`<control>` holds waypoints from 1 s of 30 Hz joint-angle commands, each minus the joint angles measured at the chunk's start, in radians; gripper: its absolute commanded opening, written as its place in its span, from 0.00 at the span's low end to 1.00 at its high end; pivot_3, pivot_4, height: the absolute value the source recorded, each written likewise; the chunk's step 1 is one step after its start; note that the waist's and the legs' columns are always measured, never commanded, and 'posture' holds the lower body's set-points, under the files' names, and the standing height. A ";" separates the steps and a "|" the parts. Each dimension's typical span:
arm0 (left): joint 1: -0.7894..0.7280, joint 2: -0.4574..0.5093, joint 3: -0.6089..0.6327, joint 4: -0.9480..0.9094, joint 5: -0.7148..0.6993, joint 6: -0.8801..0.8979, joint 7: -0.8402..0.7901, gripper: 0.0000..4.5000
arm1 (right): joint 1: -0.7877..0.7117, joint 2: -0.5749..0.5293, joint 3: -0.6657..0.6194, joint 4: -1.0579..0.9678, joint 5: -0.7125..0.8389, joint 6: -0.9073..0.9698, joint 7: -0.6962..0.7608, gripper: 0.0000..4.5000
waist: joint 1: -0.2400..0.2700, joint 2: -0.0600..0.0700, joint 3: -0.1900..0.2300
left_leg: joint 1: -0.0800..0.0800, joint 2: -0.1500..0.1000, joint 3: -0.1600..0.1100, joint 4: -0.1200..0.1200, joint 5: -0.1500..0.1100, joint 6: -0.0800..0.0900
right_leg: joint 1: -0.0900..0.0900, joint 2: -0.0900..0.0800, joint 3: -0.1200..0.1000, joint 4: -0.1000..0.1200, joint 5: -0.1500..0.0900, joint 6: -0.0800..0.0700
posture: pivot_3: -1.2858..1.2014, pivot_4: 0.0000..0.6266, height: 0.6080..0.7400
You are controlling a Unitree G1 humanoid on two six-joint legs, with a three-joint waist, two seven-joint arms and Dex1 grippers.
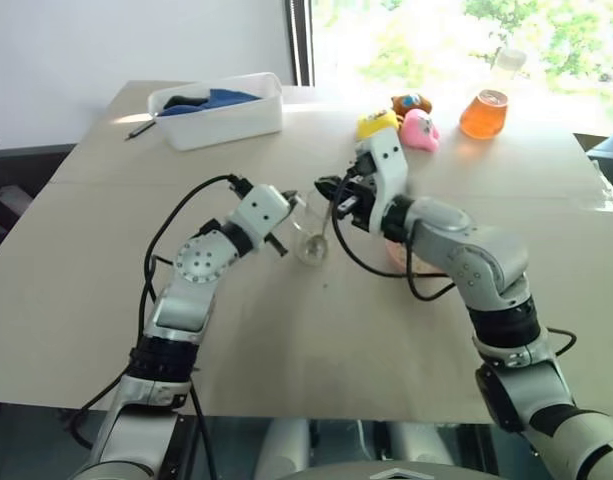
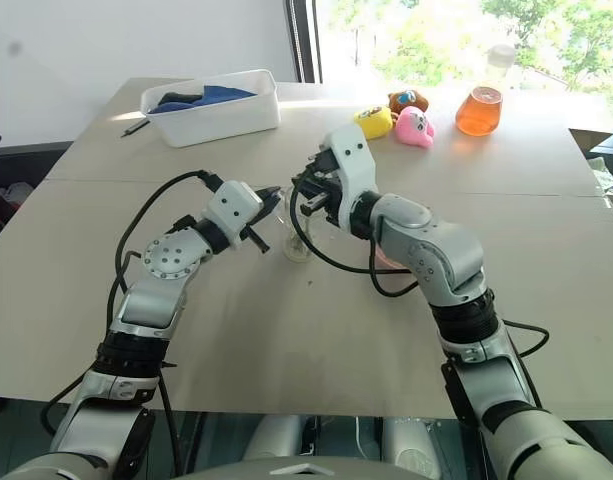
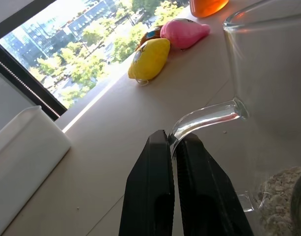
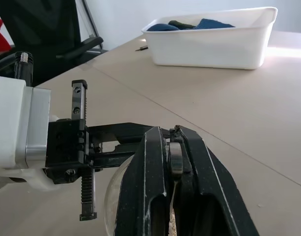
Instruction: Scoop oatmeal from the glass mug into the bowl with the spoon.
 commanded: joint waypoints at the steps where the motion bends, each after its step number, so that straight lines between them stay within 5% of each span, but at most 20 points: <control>1: -0.015 -0.004 0.010 -0.070 -0.015 -0.015 0.007 0.00 | 0.024 0.062 -0.057 -0.014 0.056 0.072 -0.036 0.00 | 0.000 0.000 0.000 | 0.000 0.000 0.000 0.000 0.000 0.000 | 0.000 0.000 0.000 0.000 0.000 0.000 | 0.52 0.24 1.00; 10: 0.015 -0.011 -0.007 -0.063 0.005 -0.052 0.013 0.00 | -0.017 0.213 -0.281 0.026 0.147 0.214 -0.204 0.00 | -0.001 0.000 0.000 | 0.000 0.000 0.000 0.000 0.000 0.000 | 0.000 0.000 0.000 0.000 0.000 0.000 | 0.52 0.24 1.00; 30: 0.032 -0.042 0.003 0.000 -0.010 -0.096 0.061 0.00 | -0.213 0.153 -0.622 0.040 0.415 0.419 -0.396 0.00 | 0.000 0.000 0.000 | 0.000 0.000 0.000 0.000 0.000 0.000 | 0.000 0.000 0.001 0.000 0.000 0.000 | 0.52 0.24 1.00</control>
